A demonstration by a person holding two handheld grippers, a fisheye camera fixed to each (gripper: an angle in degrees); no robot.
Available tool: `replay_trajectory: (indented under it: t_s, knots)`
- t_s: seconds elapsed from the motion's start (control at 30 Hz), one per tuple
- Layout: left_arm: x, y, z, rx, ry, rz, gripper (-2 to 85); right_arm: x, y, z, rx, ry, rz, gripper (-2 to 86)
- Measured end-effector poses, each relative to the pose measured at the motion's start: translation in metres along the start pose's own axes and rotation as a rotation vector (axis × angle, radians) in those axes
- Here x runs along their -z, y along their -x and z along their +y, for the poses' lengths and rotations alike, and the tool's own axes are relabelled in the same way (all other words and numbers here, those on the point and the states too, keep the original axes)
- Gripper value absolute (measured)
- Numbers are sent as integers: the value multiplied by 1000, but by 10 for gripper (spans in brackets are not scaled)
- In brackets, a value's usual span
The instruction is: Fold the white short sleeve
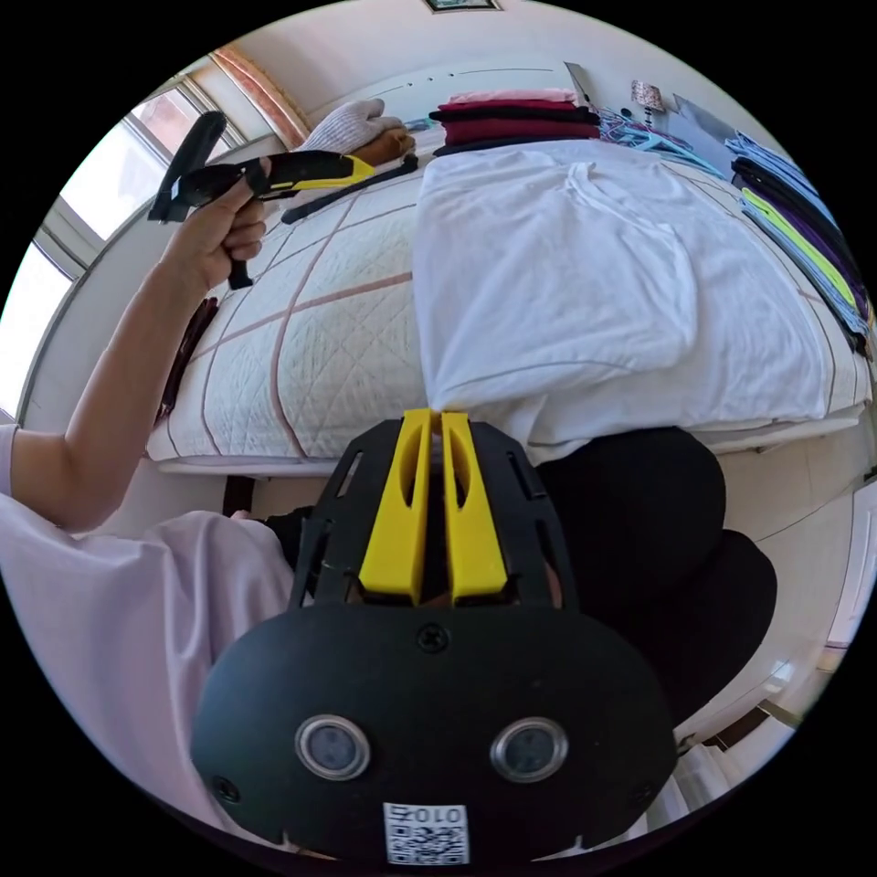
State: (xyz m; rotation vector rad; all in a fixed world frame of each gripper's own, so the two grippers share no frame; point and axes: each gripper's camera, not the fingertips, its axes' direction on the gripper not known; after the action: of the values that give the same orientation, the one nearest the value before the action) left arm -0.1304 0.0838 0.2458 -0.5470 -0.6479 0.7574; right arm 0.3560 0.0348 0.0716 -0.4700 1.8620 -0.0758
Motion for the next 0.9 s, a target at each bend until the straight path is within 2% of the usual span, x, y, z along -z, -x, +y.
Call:
replay_trajectory:
  t_s: [0.2, 0.37, 0.5, 0.6, 0.73, 0.9]
  knots:
    - [-32, -19, -54, -171, 25, -63, 15, 26, -10, 23, -16, -24, 50, 44]
    - [-81, -37, -108, -284, 66, -52, 22, 71, -40, 13, -75, -229, 120, 44]
    - [-137, -60, -159, -351, 127, -45, 23, 71, -67, -17, -99, -259, 139, 46]
    - [-178, -71, -183, -365, 175, -53, 21, 58, -92, -36, -128, -252, 123, 44]
    - [-243, -76, -189, -378, 312, -52, 18, 13, -136, -51, -173, -94, 50, 40]
    - [-224, -97, -219, -479, 197, -38, 27, 69, -186, -23, -218, -273, -104, 40]
